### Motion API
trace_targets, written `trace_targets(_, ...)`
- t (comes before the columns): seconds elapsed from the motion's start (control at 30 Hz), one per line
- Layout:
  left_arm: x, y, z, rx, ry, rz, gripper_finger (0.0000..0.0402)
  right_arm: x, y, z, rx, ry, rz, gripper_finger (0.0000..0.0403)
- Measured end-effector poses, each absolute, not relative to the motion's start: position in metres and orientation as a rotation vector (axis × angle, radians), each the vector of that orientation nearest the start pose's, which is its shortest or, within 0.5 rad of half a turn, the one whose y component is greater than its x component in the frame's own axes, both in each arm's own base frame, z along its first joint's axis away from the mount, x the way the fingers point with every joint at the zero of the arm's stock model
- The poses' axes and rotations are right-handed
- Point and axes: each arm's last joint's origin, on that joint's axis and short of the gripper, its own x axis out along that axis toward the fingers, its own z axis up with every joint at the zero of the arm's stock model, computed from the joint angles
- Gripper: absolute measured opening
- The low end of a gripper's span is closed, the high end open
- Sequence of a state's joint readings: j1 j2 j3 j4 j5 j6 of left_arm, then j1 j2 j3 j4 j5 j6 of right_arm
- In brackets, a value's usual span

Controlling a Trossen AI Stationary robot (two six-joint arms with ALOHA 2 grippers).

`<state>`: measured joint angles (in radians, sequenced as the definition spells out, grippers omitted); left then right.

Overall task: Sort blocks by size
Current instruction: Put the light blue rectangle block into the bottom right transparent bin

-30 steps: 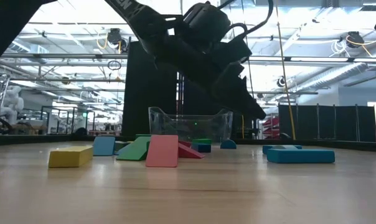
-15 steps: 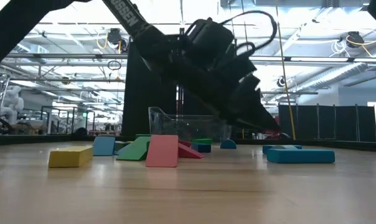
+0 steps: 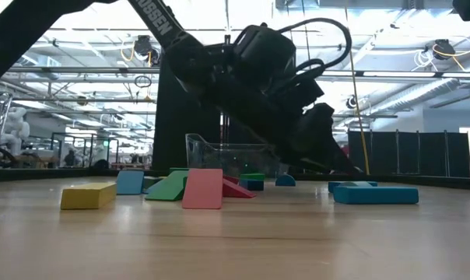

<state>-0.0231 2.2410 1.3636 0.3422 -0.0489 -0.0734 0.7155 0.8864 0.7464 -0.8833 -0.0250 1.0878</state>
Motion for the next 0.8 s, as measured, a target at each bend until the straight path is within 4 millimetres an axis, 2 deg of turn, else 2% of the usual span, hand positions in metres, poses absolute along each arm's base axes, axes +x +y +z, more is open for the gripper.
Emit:
trace_targets(0.3, 0.4695, -0.0184, 0.1114, -0.037, 0.526, 0.110, 0.0329, 0.1158, 0.1021, 0.2507, 0.596, 1.211, 0.083, 0.0164)
trace_targets(0.8, 0.4708, -0.0179, 0.1088, -0.083, 0.506, 0.158, 0.0329, 0.1124, 0.0997, 0.2544, 0.614, 1.203, 0.111, 0.0164)
